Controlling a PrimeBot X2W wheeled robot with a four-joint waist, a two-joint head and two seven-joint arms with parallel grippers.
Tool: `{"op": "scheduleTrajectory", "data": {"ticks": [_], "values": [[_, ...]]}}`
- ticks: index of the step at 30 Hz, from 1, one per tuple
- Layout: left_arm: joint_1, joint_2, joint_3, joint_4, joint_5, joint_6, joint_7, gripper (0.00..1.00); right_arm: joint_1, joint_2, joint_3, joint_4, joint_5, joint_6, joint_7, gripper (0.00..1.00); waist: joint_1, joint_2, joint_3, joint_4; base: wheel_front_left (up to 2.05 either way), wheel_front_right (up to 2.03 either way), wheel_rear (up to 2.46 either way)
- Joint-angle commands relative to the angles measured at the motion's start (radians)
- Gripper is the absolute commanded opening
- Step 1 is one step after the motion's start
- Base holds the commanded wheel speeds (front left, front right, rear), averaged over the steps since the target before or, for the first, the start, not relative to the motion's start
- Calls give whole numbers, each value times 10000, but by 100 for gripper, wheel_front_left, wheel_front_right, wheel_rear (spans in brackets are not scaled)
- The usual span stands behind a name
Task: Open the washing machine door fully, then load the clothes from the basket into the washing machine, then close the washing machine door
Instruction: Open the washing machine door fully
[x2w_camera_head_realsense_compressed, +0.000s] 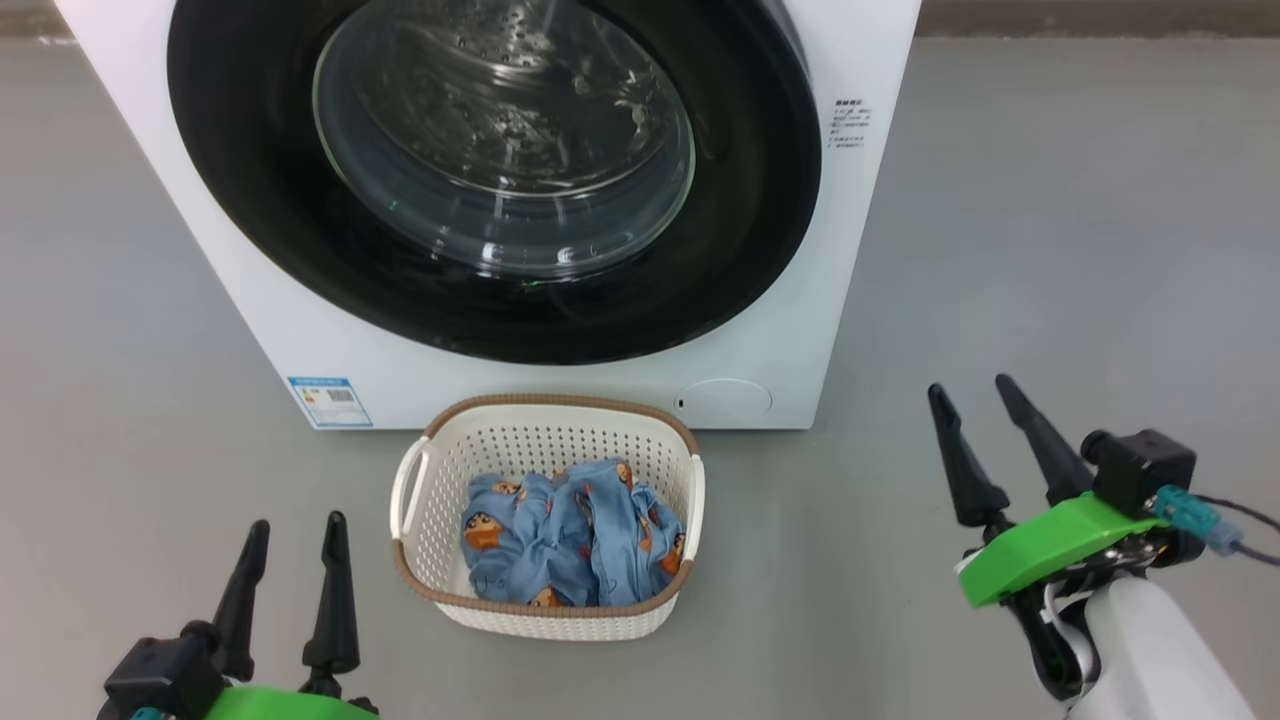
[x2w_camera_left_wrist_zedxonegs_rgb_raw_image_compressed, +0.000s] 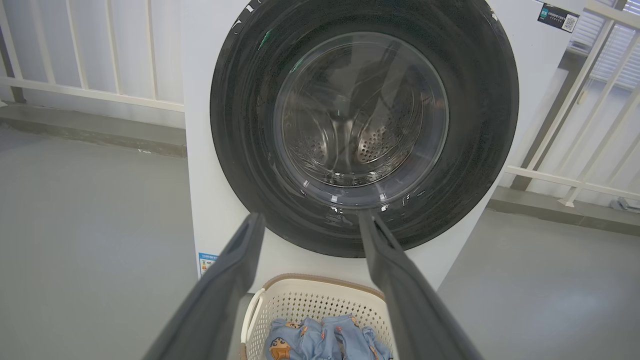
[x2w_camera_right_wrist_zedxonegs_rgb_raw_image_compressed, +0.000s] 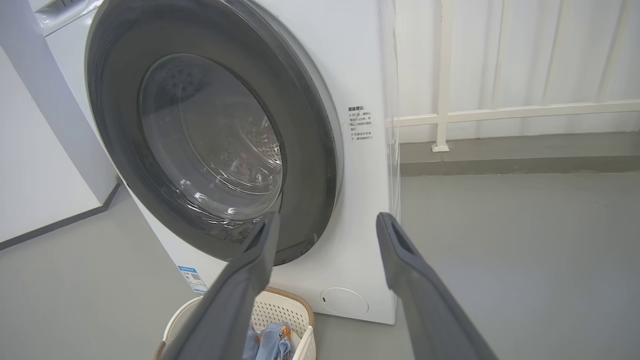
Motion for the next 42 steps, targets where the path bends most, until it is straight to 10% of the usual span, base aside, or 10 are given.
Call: {"op": "scheduleTrajectory", "data": {"ticks": [1, 21, 25, 42], "values": [[-469, 149, 306, -306, -54, 17, -82, 100, -403, -61, 119, -236, 210, -11, -122, 100, 0, 0, 141, 50, 0, 0, 0], [-1022, 149, 653, -713, -40, 162, -82, 100, -2258, -747, -456, -114, 1488, -11, -122, 99, 0, 0, 1186, 209, 0, 0, 0], [-1122, 149, 693, -745, 5, 119, -82, 100, -2692, -900, -465, -64, 1915, -11, -122, 0, 0, 0, 1346, 245, 0, 0, 0], [-1430, 152, 581, -1134, 193, -111, -82, 100, -4783, -1962, 255, 451, 4591, -11, 349, 0, 0, 0, 2300, 568, 0, 0, 0]]}}
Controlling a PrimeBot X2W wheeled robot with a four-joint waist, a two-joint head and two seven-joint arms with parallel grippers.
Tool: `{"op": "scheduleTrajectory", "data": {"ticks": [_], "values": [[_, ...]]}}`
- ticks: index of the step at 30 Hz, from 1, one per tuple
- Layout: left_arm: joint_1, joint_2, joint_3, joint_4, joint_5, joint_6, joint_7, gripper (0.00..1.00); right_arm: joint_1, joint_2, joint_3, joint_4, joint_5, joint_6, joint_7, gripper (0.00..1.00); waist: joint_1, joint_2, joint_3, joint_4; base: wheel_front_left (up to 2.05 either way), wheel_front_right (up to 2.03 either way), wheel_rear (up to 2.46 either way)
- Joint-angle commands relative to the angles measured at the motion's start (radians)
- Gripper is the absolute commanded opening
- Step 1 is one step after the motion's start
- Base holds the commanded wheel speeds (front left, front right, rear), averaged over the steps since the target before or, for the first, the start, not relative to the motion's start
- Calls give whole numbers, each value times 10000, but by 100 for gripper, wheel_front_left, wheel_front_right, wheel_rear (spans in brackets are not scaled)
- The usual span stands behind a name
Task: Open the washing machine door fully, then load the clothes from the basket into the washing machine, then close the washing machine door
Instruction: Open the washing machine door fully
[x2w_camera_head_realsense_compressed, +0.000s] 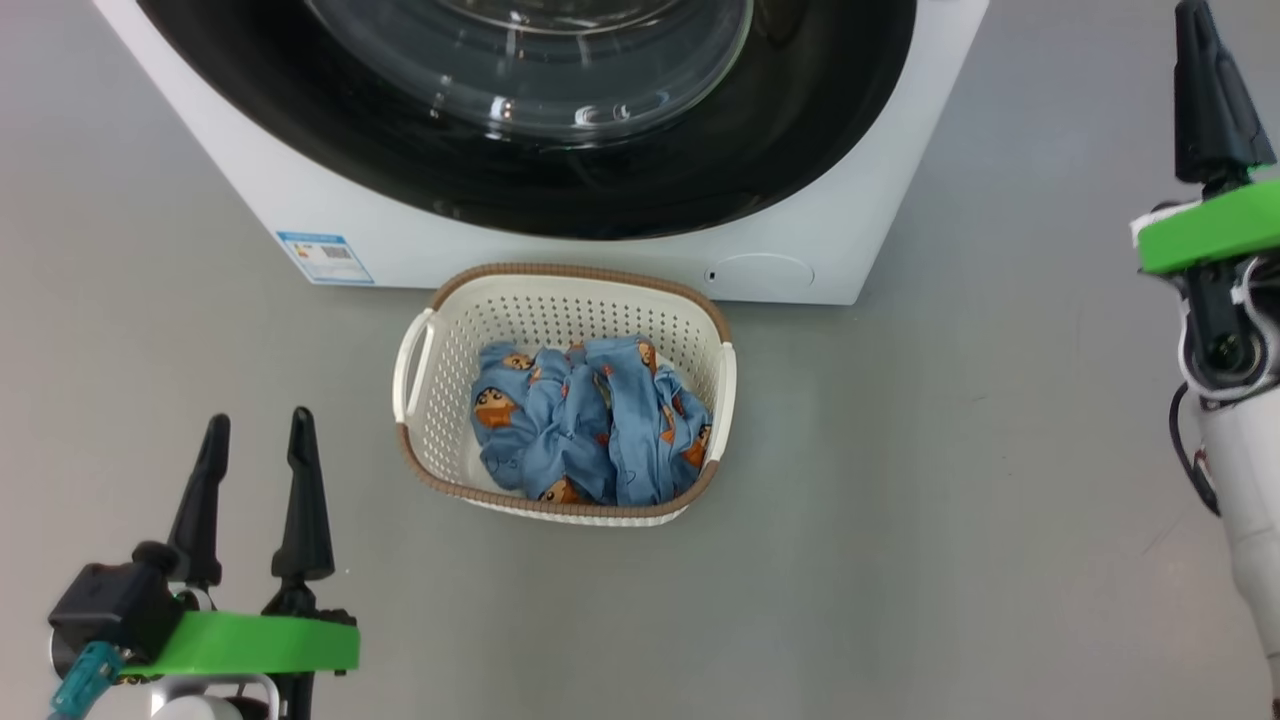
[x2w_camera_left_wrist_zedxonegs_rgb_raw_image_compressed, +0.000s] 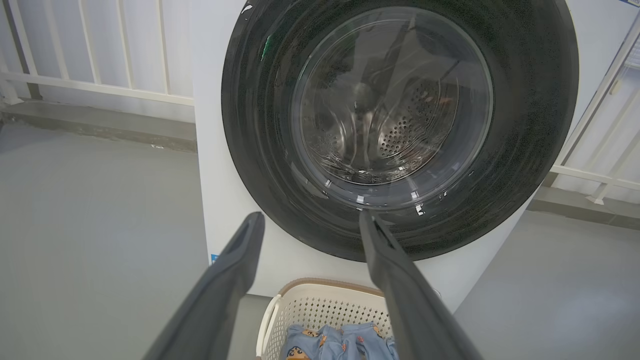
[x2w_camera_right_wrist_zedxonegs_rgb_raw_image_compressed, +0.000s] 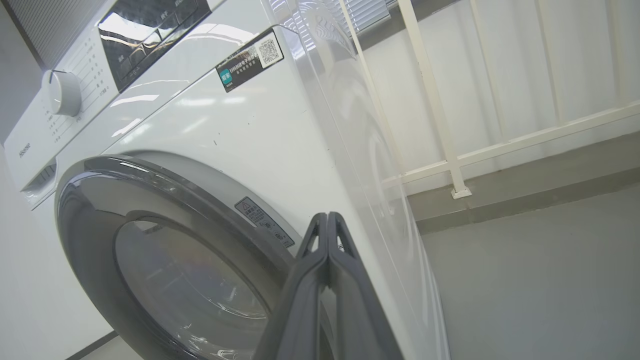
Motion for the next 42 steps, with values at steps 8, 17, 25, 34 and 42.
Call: {"op": "scheduleTrajectory", "data": {"ticks": [8, 17, 25, 34, 42], "values": [[-601, 169, 278, -318, 58, -64, -80, 100, -1437, -464, 51, 568, 2964, -11, 1638, 0, 0, 0, 542, 275, 0, 0, 0], [-905, 169, 173, -367, -11, -85, -80, 100, -2605, -843, 82, 1531, 4989, -11, 3587, 0, 0, 0, 987, 490, 0, 0, 0], [-1080, 168, 106, -370, -128, -95, -80, 100, -3459, -1126, 262, 2109, 5931, -11, 5047, 0, 0, 0, 1375, 748, 0, 0, 0], [-1363, 168, -61, -383, -310, -92, -80, 100, -4194, -1143, 707, 2115, 6260, -11, 5800, 0, 0, 0, 1838, 990, 0, 0, 0], [-1591, 168, -204, -368, -478, -42, -80, 100, -4990, -1181, 1074, 2184, 6421, -11, 6476, 0, 0, 0, 2323, 1190, 0, 0, 0]]}}
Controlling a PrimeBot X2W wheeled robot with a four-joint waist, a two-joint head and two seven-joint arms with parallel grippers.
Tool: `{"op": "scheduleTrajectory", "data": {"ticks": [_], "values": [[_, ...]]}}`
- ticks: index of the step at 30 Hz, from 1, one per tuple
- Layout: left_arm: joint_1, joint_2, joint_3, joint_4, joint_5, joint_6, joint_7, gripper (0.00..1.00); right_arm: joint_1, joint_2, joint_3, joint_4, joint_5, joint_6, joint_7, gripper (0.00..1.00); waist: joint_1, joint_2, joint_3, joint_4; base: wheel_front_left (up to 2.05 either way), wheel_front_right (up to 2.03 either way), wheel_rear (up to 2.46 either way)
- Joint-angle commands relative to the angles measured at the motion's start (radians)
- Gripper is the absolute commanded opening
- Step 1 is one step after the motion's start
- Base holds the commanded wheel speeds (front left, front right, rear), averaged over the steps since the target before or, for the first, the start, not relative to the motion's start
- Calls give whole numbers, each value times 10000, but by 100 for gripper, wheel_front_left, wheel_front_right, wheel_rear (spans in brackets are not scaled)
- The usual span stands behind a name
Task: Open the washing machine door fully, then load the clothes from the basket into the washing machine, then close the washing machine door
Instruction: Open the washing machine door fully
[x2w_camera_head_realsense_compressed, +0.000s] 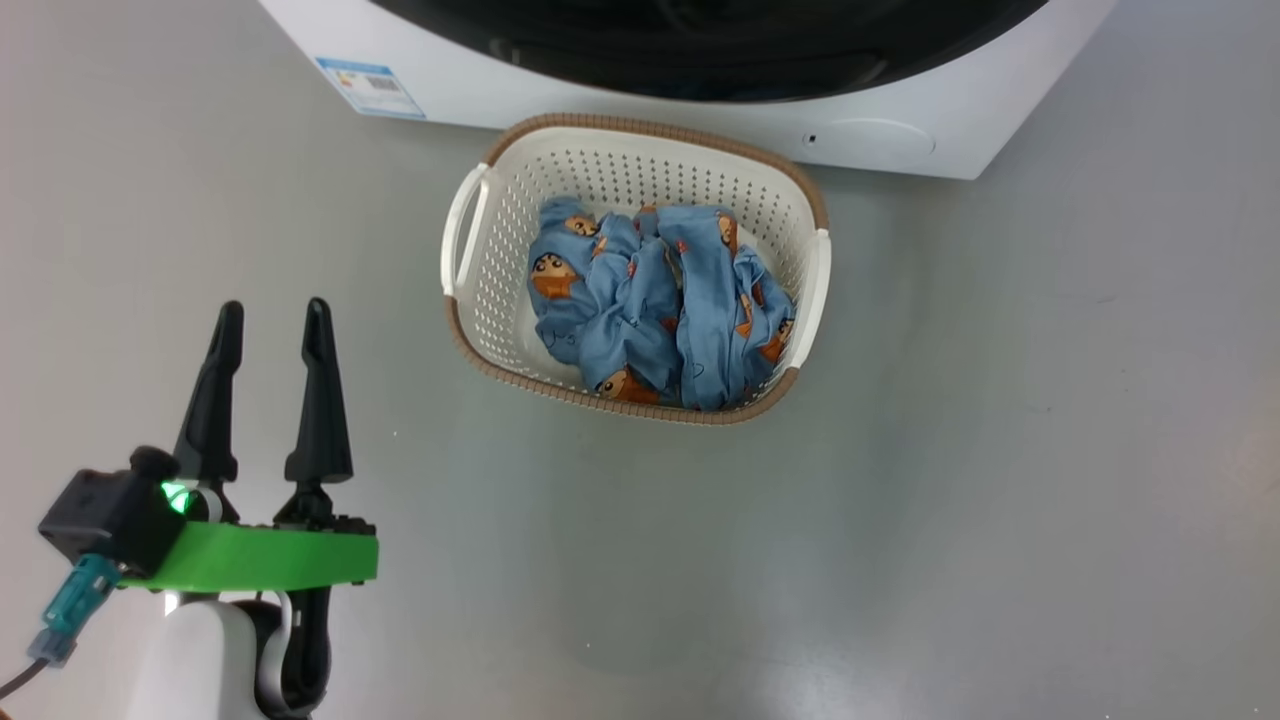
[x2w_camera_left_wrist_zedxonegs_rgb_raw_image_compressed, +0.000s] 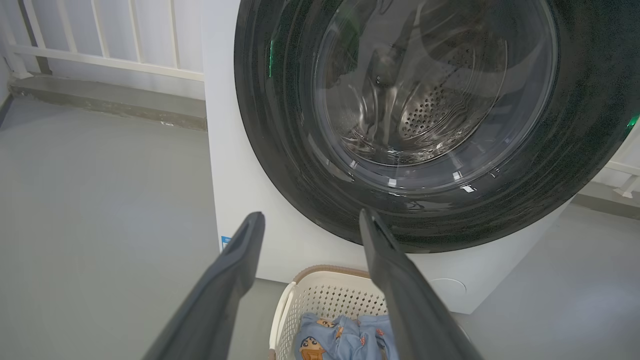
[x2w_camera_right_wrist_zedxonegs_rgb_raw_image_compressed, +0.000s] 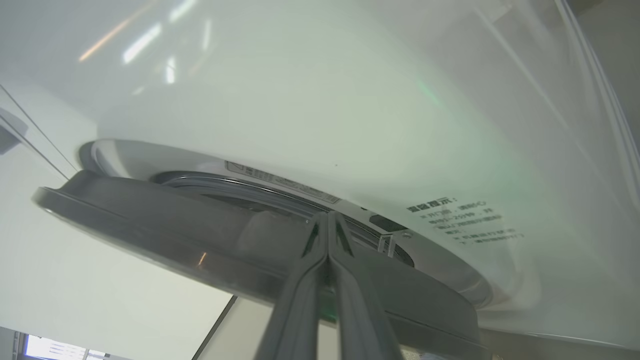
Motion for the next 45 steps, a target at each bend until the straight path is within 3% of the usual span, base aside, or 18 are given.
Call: {"op": "scheduleTrajectory", "data": {"ticks": [1, 29, 45], "values": [[-178, 201, 268, -247, -35, 49, -80, 100, -263, -39, 94, -215, 179, -11, 137, 0, 0, 0, 165, 107, 0, 0, 0], [-217, 200, 74, -211, -377, 185, -80, 100, -992, -23, 798, 1185, 181, -11, 834, 0, 0, 0, 526, 577, 0, 0, 0], [64, 200, 287, -20, -223, 183, -80, 100, 443, 542, 1033, 820, 824, -11, 1271, 0, 0, 0, -428, 175, 0, 0, 0]]}}
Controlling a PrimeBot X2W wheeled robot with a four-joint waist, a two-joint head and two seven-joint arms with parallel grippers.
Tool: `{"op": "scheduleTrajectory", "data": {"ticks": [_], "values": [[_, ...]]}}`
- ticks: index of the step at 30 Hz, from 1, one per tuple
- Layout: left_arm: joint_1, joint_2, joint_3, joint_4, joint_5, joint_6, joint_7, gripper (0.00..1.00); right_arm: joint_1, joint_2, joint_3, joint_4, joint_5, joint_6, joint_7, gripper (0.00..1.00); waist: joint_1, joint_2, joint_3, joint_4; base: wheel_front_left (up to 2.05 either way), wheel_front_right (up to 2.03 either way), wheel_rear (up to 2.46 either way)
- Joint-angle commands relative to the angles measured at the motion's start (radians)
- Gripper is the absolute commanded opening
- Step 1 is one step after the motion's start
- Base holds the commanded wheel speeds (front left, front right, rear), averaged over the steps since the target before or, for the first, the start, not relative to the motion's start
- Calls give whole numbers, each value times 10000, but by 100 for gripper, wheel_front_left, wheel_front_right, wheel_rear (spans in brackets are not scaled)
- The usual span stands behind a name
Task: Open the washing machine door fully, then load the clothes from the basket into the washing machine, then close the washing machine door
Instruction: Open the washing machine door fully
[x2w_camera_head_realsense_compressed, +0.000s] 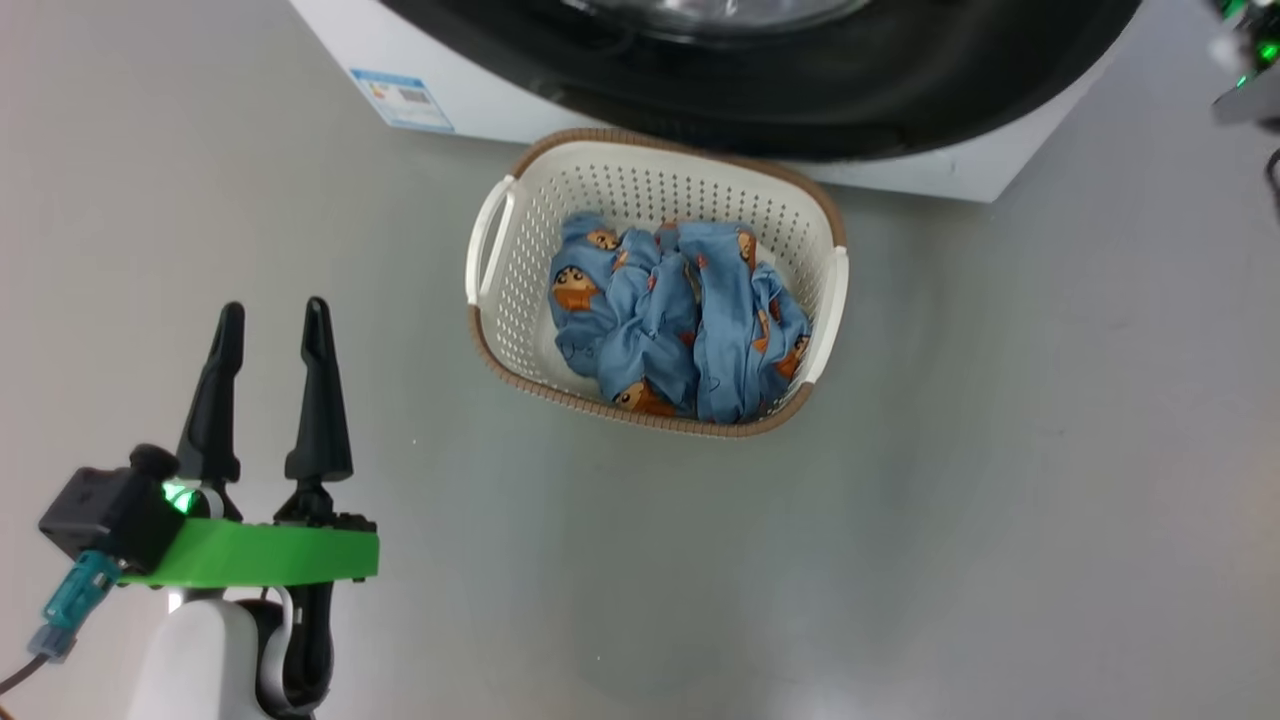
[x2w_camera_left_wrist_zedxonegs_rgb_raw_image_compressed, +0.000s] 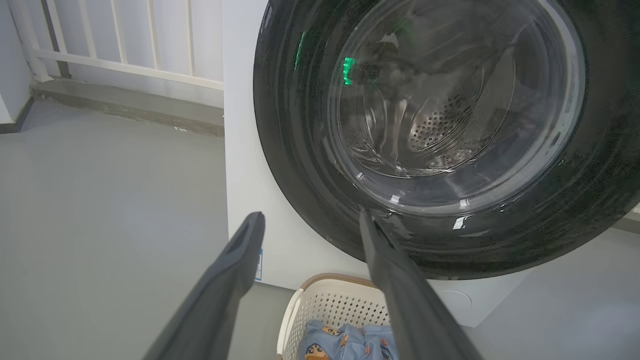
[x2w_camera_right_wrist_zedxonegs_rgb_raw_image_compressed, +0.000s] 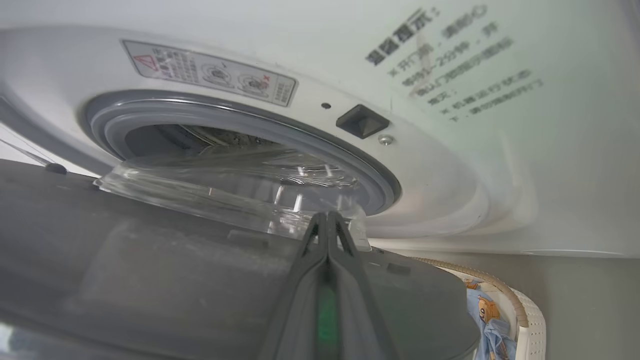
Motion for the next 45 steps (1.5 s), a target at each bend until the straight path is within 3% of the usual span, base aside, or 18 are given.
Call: {"op": "scheduleTrajectory", "data": {"ticks": [1, 24, 45], "values": [[197, 214, 399, -131, 46, 70, -80, 100, 410, 437, 148, -453, 231, 29, 193, 0, 0, 0, -310, -161, 0, 0, 0], [1618, 214, 1137, 96, 383, -33, -80, 100, 3711, 943, 492, -1834, 1233, 29, 1193, 0, 0, 0, -2606, -485, 0, 0, 0], [2299, 214, 1264, 104, 513, -57, -80, 100, 5966, 1955, 219, -2502, 1906, 29, 1524, 0, 0, 0, -3611, -22, 0, 0, 0]]}}
